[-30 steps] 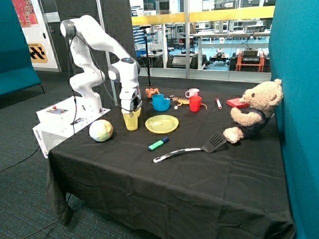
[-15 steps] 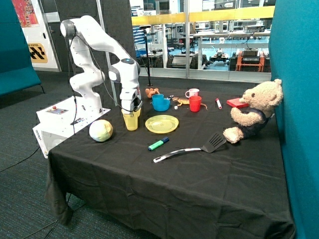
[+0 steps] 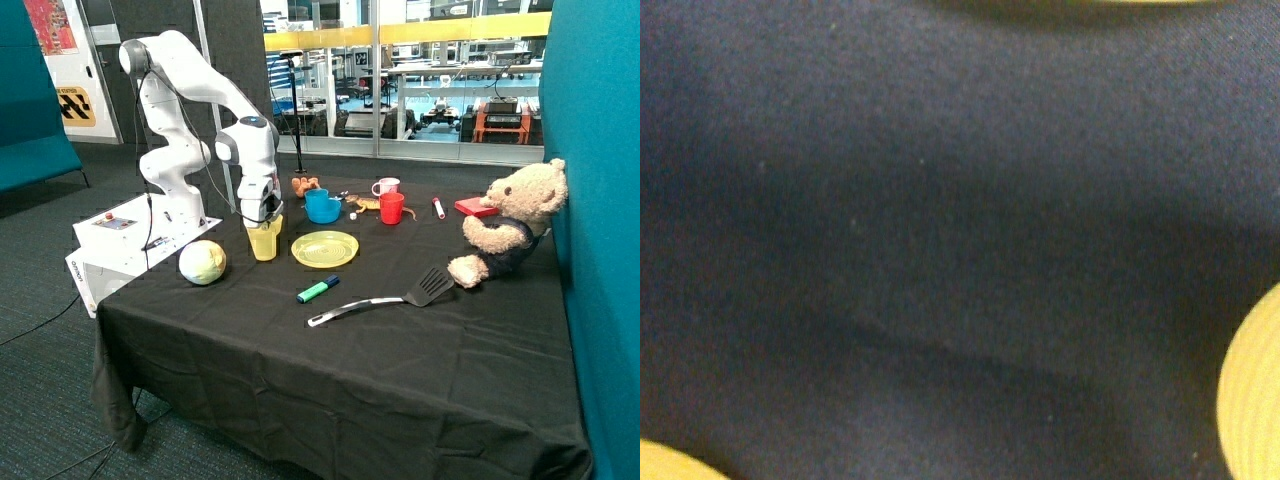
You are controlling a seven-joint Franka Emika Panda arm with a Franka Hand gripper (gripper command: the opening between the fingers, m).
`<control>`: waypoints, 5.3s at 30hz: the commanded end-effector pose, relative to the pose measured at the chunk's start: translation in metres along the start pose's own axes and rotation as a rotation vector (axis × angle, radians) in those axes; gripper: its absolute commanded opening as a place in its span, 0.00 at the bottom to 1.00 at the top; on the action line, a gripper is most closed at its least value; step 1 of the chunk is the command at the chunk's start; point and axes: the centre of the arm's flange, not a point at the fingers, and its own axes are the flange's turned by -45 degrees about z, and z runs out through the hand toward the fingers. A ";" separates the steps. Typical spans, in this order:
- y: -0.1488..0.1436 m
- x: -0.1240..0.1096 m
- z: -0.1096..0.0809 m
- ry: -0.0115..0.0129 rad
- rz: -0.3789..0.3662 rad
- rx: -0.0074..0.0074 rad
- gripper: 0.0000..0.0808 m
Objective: Match the cups with the appropriate bowls
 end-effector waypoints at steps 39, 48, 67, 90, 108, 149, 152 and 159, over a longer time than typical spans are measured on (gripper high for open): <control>-0.001 0.016 -0.039 -0.0039 -0.009 -0.0047 0.00; -0.021 0.018 -0.059 -0.0041 -0.081 -0.0046 0.00; -0.067 0.019 -0.078 -0.0043 -0.176 -0.0044 0.00; -0.125 -0.001 -0.074 -0.0045 -0.273 -0.0042 0.00; -0.129 -0.023 -0.077 -0.0045 -0.280 -0.0042 0.00; -0.127 -0.055 -0.023 -0.0045 -0.267 -0.0042 0.00; -0.127 -0.055 -0.023 -0.0045 -0.266 -0.0042 0.00; -0.128 -0.054 -0.022 -0.0045 -0.266 -0.0042 0.00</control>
